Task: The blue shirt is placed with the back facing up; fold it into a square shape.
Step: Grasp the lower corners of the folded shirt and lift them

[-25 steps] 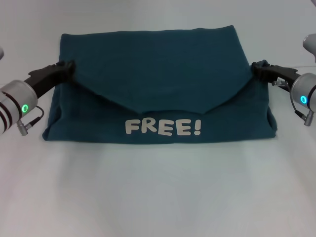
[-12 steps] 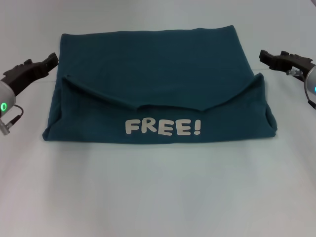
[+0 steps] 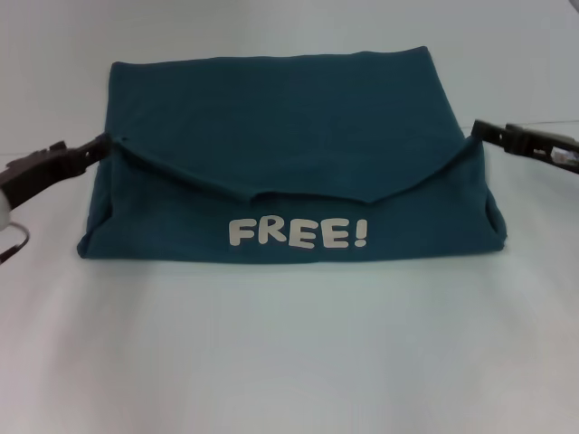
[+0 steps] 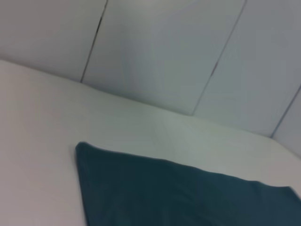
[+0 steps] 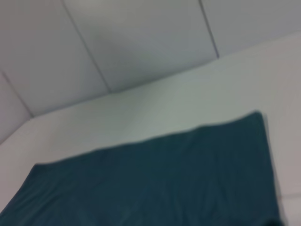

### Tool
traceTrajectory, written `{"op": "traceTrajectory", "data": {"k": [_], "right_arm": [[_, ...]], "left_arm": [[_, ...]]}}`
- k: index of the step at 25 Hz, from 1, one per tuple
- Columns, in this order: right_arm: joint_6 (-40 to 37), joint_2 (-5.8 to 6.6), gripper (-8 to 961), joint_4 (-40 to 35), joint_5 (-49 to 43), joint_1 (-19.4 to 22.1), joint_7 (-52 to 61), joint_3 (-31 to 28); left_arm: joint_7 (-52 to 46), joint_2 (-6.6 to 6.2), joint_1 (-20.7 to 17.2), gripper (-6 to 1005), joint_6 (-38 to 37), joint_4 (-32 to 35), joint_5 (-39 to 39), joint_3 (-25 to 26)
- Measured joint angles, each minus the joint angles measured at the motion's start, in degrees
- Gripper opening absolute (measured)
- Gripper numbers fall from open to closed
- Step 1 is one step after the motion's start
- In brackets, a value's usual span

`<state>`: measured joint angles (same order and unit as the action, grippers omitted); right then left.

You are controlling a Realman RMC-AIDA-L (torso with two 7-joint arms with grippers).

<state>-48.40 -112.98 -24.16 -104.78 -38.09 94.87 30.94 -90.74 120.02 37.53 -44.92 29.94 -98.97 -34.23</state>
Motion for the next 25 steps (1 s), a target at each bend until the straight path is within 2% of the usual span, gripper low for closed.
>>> {"op": "traceTrajectory", "data": {"k": [3,4,6,9,14,19,25], "right_arm": [[-3.32,0.67,663,-3.82,-2.52,2.57,8.6,4.5],[-5.57,1.41,663,-5.99,-6.03,3.55,14.89,6.38],[-6.78,1.7,661,-6.6,-7.76,3.75,17.24,6.78],[-10.83,2.76,660,-8.13,-13.36,4.01,23.5,6.85],[-14.35,3.48,659,-8.44,-18.55,3.96,29.09,6.88],[-13.78,3.16,659,-7.78,-22.98,3.05,31.33,7.14],[-9.78,1.63,660,-7.35,-24.6,2.6,31.24,7.69]], "left_arm": [[-4.28,0.34,-4.44,830,-5.25,4.9,-0.28,-1.44],[-5.36,0.33,-5.55,829,-6.83,5.95,-0.31,-1.57],[-7.0,0.23,-7.51,829,-9.75,7.44,-0.83,-1.48],[-8.62,0.18,-9.52,828,-12.96,9.32,-2.57,-1.09],[-10.3,0.33,-10.87,829,-15.47,10.8,-7.08,-1.09],[-10.8,0.44,-11.03,829,-16.1,11.01,-10.4,-1.14],[-10.81,0.55,-11.19,828,-16.47,11.16,-10.54,-1.18]]}}
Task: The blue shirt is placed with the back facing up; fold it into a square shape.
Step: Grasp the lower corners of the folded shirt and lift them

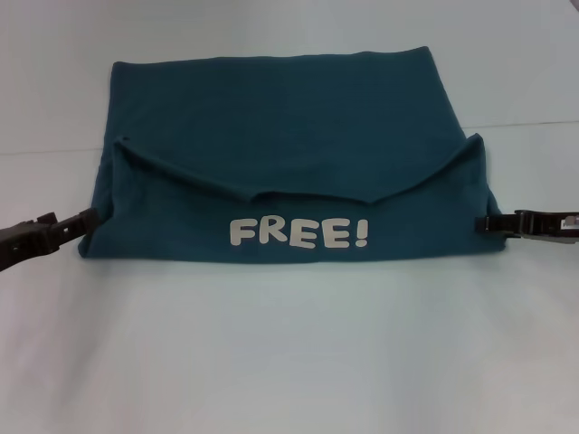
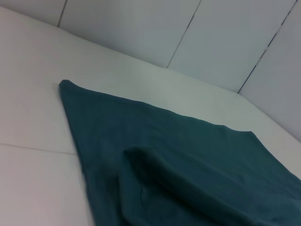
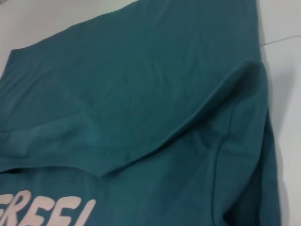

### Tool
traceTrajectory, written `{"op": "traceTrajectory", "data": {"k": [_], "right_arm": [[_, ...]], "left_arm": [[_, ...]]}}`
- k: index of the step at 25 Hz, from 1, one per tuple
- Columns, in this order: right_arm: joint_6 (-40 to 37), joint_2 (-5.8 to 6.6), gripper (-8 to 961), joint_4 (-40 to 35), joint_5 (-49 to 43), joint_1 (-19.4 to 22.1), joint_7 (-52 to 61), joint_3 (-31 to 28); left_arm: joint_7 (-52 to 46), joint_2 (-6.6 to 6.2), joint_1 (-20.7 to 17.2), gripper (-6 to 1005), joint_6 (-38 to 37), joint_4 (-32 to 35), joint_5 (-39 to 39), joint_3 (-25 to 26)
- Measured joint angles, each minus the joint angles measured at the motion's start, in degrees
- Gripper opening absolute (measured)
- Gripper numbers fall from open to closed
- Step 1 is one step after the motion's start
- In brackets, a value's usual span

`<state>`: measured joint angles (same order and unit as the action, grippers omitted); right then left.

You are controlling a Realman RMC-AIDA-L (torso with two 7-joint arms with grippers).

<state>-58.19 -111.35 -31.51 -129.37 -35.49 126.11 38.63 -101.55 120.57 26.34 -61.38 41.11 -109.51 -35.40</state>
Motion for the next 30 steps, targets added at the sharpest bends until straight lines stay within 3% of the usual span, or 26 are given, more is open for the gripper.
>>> {"op": "traceTrajectory", "data": {"k": [15,19,30], "right_arm": [[4.92,-1.32,614,2.52,-0.17,-2.16,-0.52,2.59],[4.44,-1.35,574,1.85,-0.11,-1.88,-0.45,2.44],[0.2,-1.07,582,-2.44,0.32,-0.46,-0.09,0.22]], "left_arm": [[-0.07,-0.05,0.21,829,-0.12,0.03,-0.13,-0.02],[-0.09,-0.07,0.21,829,-0.02,0.03,-0.18,-0.02],[-0.06,-0.08,1.34,829,3.17,-0.71,-3.05,-0.65]]}}
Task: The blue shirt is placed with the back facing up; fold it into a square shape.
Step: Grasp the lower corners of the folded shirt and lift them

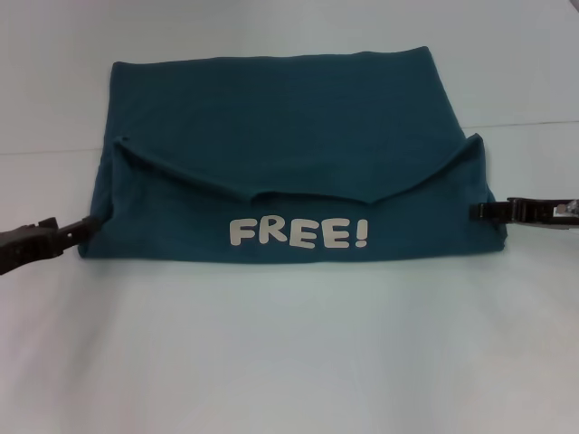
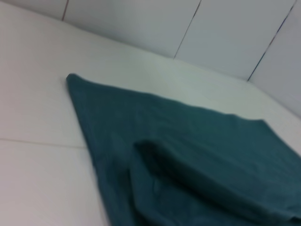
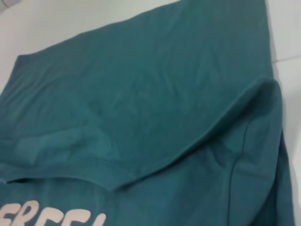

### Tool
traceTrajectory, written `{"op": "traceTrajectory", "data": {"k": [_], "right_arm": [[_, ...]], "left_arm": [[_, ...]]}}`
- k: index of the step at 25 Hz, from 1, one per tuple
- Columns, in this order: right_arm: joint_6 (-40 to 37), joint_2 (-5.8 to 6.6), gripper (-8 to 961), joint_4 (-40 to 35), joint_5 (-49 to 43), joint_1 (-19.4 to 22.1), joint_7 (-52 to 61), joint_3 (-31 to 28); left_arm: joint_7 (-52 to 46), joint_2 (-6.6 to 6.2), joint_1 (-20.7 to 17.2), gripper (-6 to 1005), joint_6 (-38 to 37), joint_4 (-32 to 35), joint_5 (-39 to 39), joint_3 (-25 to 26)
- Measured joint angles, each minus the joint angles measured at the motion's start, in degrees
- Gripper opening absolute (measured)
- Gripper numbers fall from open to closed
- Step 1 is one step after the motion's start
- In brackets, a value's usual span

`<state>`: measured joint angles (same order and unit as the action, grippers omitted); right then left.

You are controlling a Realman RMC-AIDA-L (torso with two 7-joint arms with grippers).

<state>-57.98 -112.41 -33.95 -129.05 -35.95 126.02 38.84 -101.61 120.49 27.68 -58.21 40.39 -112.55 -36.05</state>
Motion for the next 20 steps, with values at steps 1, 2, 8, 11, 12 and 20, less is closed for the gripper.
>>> {"op": "traceTrajectory", "data": {"k": [1,2,8,11,12,20], "right_arm": [[-0.92,0.04,582,-0.22,0.01,0.1,-0.22,-1.08],[-0.92,0.04,582,-0.22,0.01,0.1,-0.22,-1.08],[-1.87,0.2,582,-0.81,0.13,0.41,-0.41,-2.37],[-2.02,0.15,582,-0.82,0.13,0.45,-0.42,-2.44],[-2.03,0.1,582,-0.83,0.13,0.45,-0.43,-2.45],[-2.22,-0.17,582,-0.86,0.12,0.45,-0.43,-2.46]], "left_arm": [[0.09,0.08,0.31,829,0.62,-0.23,-0.56,-0.06],[0.2,0.14,0.69,829,1.28,-0.6,-1.12,-0.06],[1.94,0.23,2.71,828,5.67,-4.12,-2.23,-0.88],[1.99,0.46,3.31,828,8.31,-4.69,-2.52,-3.02],[2.0,0.55,3.44,828,9.02,-4.79,-2.53,-3.69],[2.13,1.17,4.57,828,13.8,-5.2,-2.7,-7.47]]}}
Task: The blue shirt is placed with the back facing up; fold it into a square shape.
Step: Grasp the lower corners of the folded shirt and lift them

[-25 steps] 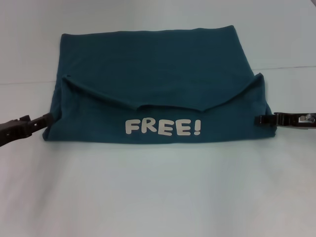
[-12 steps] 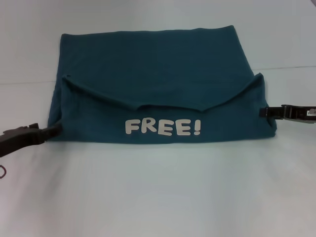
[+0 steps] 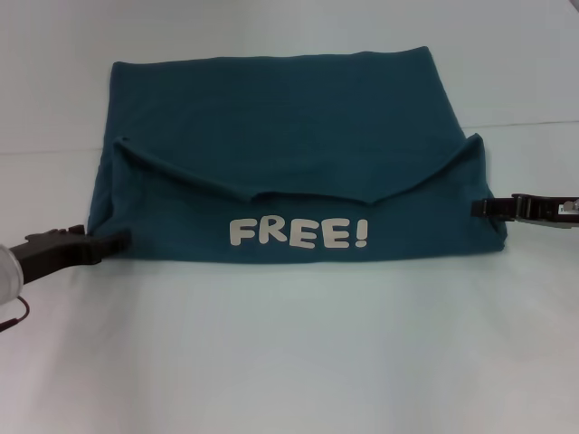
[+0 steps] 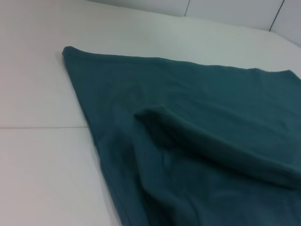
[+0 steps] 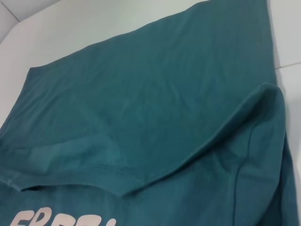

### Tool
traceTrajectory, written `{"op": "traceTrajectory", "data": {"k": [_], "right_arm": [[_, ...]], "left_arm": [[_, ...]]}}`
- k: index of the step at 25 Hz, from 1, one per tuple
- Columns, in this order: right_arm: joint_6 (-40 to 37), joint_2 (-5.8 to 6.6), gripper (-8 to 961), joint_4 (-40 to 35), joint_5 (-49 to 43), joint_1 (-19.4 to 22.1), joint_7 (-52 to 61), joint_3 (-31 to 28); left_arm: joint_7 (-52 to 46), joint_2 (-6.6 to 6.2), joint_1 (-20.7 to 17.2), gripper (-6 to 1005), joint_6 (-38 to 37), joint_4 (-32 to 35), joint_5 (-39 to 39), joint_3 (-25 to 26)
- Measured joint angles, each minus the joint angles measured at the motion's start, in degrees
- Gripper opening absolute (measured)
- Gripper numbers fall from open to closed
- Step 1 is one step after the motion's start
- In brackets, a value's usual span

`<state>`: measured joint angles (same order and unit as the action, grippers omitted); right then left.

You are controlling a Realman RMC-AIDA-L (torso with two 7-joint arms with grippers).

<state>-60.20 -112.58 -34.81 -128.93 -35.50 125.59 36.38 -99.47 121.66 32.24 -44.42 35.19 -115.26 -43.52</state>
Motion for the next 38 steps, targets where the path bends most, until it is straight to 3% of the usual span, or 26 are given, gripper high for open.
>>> {"op": "traceTrajectory", "data": {"k": [18,29,34,38], "right_arm": [[0.27,-0.09,583,0.0,-0.01,0.36,0.0,-0.19],[0.43,-0.16,583,0.0,-0.01,0.63,0.0,-0.17],[0.45,-0.18,583,0.0,-0.01,0.62,0.0,-0.17],[0.45,-0.18,582,0.0,-0.01,0.61,0.0,-0.17]], "left_arm": [[0.2,0.16,0.48,824,-1.8,-0.07,-0.6,-2.94],[-0.67,0.16,0.55,663,0.26,0.37,-2.97,-2.87],[-1.13,0.21,0.38,462,0.3,0.79,-3.3,-2.78],[-1.4,0.24,0.45,377,0.3,0.79,-3.43,-2.93]]}}
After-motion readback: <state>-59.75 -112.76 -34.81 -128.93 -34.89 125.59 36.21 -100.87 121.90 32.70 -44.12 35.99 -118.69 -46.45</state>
